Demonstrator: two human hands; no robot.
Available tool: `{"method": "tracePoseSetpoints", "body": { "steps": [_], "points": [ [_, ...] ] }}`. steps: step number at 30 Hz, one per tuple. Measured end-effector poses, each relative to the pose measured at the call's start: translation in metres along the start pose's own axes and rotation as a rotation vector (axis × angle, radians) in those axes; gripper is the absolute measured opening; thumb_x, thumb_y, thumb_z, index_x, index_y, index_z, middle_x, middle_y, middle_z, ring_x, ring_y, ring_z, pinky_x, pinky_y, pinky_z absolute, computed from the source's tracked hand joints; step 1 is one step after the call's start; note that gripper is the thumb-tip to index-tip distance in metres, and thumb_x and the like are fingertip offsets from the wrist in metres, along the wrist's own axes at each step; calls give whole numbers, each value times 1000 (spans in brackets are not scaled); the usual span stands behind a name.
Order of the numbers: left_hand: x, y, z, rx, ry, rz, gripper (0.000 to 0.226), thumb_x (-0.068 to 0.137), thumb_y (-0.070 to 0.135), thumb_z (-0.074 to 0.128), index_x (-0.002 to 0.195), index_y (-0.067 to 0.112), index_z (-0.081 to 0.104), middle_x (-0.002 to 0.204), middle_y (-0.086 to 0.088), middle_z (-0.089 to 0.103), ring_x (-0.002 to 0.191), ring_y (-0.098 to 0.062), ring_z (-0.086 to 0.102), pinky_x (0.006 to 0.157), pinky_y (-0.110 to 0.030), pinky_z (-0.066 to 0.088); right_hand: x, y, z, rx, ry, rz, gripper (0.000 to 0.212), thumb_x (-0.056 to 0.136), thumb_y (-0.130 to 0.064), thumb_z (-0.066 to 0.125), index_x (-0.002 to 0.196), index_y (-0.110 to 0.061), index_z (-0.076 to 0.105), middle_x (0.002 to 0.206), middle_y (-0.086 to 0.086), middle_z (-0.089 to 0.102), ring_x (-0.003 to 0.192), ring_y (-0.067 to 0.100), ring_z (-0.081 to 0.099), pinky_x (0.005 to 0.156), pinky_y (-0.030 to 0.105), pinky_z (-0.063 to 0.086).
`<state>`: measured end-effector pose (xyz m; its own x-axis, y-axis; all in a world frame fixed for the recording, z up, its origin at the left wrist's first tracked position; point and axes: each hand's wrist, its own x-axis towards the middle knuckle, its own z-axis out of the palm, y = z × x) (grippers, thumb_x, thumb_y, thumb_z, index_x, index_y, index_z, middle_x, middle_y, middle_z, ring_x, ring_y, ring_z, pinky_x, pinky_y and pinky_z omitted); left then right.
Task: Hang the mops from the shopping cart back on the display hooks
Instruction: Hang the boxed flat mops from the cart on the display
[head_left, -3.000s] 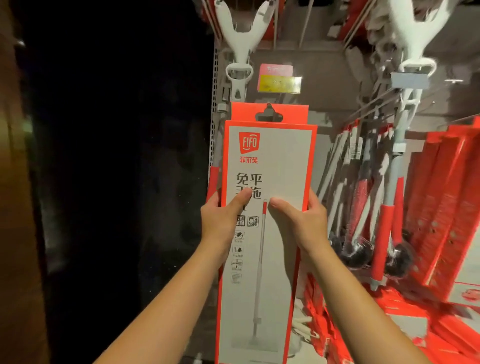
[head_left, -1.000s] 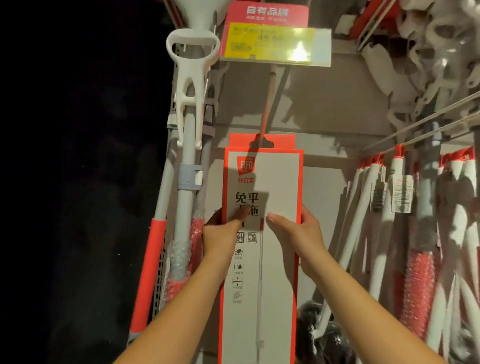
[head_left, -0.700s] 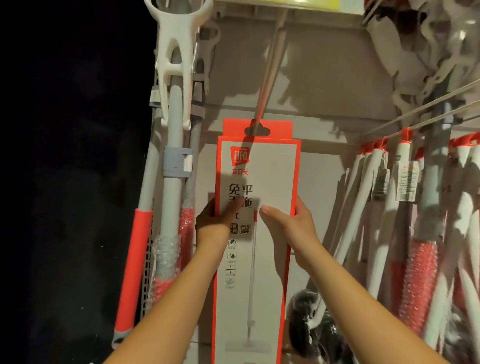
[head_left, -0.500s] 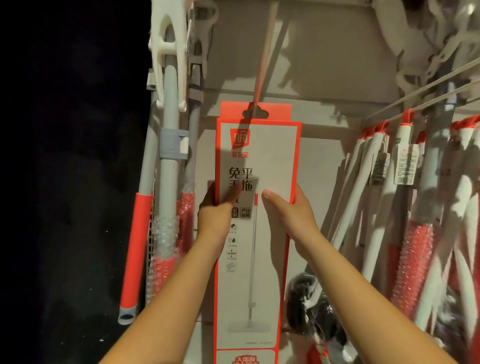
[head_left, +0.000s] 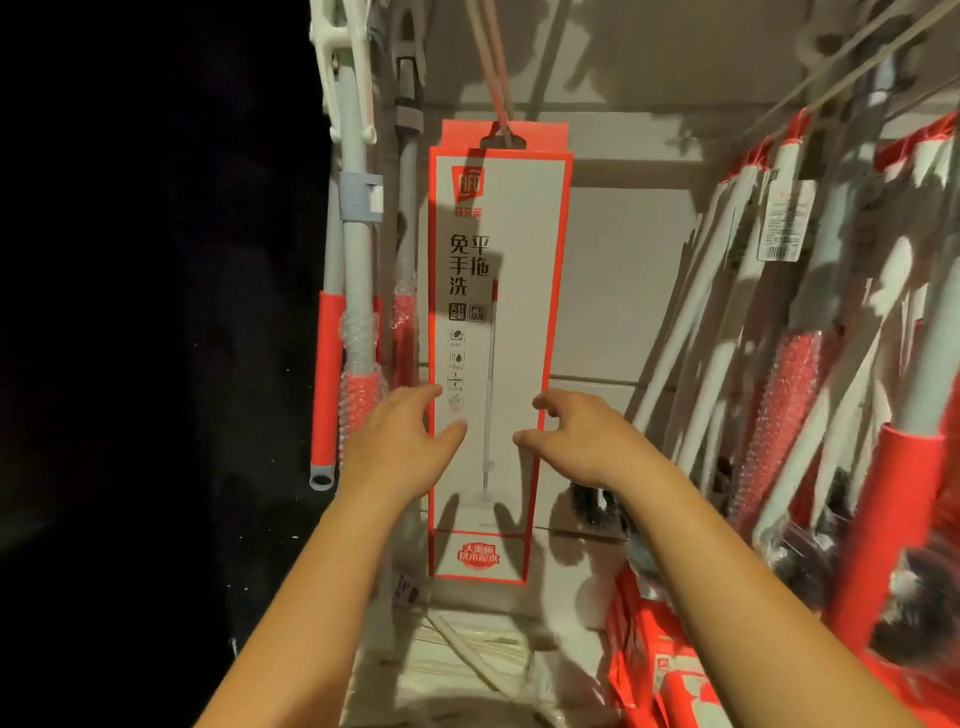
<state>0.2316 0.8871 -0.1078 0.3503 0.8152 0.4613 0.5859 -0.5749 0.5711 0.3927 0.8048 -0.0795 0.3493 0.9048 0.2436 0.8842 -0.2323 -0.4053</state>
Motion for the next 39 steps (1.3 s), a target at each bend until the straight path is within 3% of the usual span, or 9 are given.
{"method": "tracePoseSetpoints", "body": {
  "steps": [2,7,11,16,25,33,39],
  "points": [
    [-30,-2,-13,205,-62,-20,51,91,45,55,138,27,48,139,3,51,126,-20,48,95,-34,41,-16,-10,5,-77,-22,-8,56,89,-45,55,138,-20,46,137,4,53,123,25,51,97,37,45],
    [-78,-15,-43,338,-117,-94,47,90,49,53,132,29,52,133,3,55,121,-21,52,92,-37,43,-53,-40,19,-143,-98,-59,50,89,-48,54,131,-20,52,129,5,58,116,28,54,93,37,47],
    [-114,-27,-71,381,-80,-108,46,90,56,51,129,32,54,124,6,58,115,-19,54,88,-37,45,-81,-66,28,-128,-141,-121,48,88,-50,54,127,-21,54,125,4,60,112,27,56,88,35,47],
    [-167,-44,-113,434,-94,-187,54,91,52,51,140,29,44,131,5,54,120,-18,51,90,-33,42,-117,-104,51,-34,-223,-169,47,85,-51,57,123,-24,58,126,3,60,111,26,58,92,38,48],
    [-294,-74,-201,529,-125,-366,54,93,51,50,141,30,41,137,5,50,124,-17,49,94,-33,42,-222,-186,102,41,-412,-285,51,88,-50,55,130,-22,53,128,3,58,112,24,56,93,38,47],
    [-414,-88,-261,568,-108,-532,54,92,52,51,140,29,43,135,4,53,114,-17,56,93,-37,47,-314,-248,127,53,-540,-433,54,89,-52,52,136,-25,47,129,-1,58,114,21,55,95,39,47],
    [-470,-77,-292,605,-40,-688,53,94,50,48,142,28,42,144,5,47,130,-19,45,97,-35,41,-351,-280,132,72,-612,-580,56,90,-54,51,139,-26,44,135,-3,53,118,21,53,96,39,47]
  ]
}}
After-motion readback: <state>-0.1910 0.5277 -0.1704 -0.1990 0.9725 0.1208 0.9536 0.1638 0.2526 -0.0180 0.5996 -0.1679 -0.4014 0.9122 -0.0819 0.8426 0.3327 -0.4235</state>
